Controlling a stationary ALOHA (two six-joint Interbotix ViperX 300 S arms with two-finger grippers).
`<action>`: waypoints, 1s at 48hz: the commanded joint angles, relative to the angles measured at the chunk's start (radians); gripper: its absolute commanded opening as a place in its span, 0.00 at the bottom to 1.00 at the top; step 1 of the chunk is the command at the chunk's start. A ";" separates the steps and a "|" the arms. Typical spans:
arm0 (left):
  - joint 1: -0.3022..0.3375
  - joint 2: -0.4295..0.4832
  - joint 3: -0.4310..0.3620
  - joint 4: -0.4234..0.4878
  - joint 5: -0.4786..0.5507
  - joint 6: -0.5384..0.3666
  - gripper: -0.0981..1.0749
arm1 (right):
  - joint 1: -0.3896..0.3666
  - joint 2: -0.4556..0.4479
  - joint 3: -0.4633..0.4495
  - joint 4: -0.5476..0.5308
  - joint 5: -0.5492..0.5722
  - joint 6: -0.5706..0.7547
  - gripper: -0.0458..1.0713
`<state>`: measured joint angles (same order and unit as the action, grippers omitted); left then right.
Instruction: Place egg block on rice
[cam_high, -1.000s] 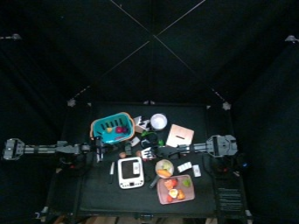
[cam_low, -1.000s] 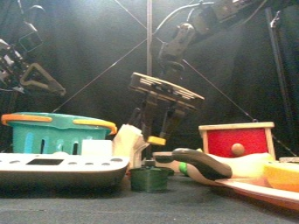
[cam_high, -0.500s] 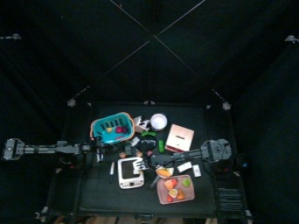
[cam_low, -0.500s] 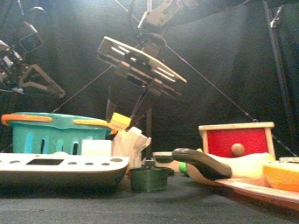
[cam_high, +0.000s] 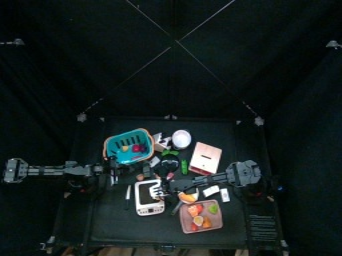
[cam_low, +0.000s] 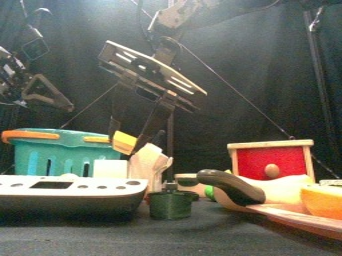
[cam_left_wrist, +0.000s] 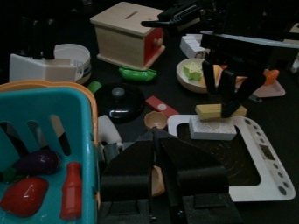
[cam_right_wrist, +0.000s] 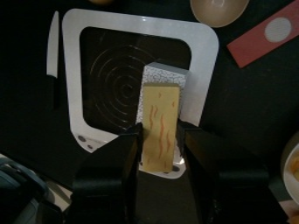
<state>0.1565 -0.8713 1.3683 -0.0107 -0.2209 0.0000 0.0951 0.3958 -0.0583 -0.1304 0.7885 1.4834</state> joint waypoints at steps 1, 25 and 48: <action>0.003 0.002 -0.011 0.002 0.002 0.002 0.48 | -0.006 -0.023 -0.031 -0.006 0.000 0.000 0.66; 0.003 0.002 -0.011 0.000 0.006 0.002 0.48 | -0.017 0.000 -0.043 -0.021 0.000 0.000 0.66; 0.003 0.002 -0.011 0.000 0.006 0.002 0.48 | -0.014 0.018 -0.057 -0.021 0.000 -0.003 0.67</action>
<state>0.1565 -0.8728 1.3683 -0.0107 -0.2102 0.0000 0.0828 0.4403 -0.0905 -0.1503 0.7900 1.4818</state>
